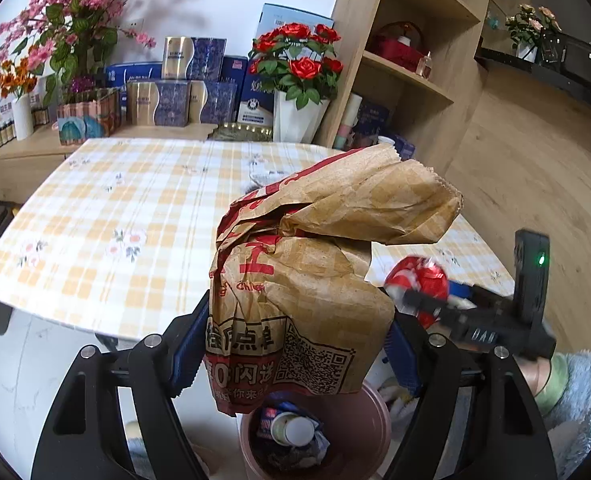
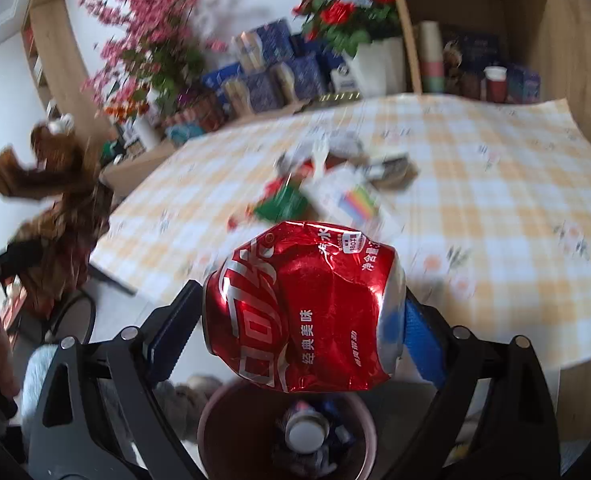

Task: Collect trash
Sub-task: 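Carry the can over the bin and open the right gripper while the left gripper carries the bag, then lower the paper bag into the bin and open the left gripper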

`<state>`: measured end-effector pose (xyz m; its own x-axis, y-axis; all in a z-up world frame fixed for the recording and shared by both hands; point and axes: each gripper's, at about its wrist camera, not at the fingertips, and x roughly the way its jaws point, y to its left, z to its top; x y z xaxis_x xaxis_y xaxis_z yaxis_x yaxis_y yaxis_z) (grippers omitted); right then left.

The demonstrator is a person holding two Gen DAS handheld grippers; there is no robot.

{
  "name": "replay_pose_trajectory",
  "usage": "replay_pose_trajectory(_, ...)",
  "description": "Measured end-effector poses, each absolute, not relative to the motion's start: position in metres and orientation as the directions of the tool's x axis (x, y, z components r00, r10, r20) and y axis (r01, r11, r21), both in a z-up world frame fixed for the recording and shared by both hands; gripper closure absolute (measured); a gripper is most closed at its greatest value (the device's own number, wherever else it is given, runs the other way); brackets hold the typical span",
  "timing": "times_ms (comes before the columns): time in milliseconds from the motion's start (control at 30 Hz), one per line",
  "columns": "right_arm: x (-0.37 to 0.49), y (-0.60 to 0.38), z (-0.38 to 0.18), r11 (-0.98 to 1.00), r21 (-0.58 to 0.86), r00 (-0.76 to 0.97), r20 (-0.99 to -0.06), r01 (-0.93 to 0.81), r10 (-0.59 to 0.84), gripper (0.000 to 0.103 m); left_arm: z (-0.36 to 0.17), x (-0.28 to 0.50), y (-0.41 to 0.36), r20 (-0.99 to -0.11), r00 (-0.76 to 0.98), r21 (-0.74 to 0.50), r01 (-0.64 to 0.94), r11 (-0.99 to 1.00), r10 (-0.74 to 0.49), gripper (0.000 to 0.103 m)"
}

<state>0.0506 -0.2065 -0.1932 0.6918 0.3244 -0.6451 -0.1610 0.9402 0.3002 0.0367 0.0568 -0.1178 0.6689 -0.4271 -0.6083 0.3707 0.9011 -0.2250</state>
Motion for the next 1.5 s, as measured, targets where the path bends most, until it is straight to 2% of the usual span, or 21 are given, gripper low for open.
replay_pose_trajectory(433, 0.024, -0.166, -0.277, 0.93, 0.304, 0.48, -0.796, -0.208, 0.368, 0.012, -0.144, 0.004, 0.05, -0.628, 0.642, -0.226, 0.389, 0.893, -0.439, 0.028)
replay_pose_trajectory(700, 0.024, -0.162, -0.296, 0.928, 0.325, 0.406, -0.835, -0.18, 0.371, 0.012, -0.149, 0.003, 0.053, -0.633, 0.632, -0.24, 0.387, 0.89, -0.446, 0.028)
replay_pose_trajectory(867, 0.024, -0.161, -0.295, 0.932, 0.323, 0.407, -0.838, -0.165, 0.363, 0.007, -0.152, 0.005, 0.053, -0.639, 0.627, -0.246, 0.383, 0.89, -0.446, 0.028)
replay_pose_trajectory(1100, 0.023, -0.184, -0.259, 0.945, 0.301, 0.561, -0.763, -0.131, 0.321, 0.007, -0.156, 0.006, 0.048, -0.65, 0.617, -0.239, 0.389, 0.89, -0.444, 0.028)
replay_pose_trajectory(1300, 0.017, -0.212, -0.217, 0.967, 0.247, 0.721, -0.659, -0.062, 0.215, 0.006, -0.169, 0.007, 0.039, -0.676, 0.596, -0.208, 0.411, 0.887, -0.434, 0.028)
replay_pose_trajectory(1500, 0.014, -0.242, -0.195, 0.967, 0.25, 0.792, -0.6, 0.053, 0.111, 0.006, -0.187, 0.007, 0.015, -0.713, 0.58, -0.065, 0.504, 0.861, -0.393, 0.027)
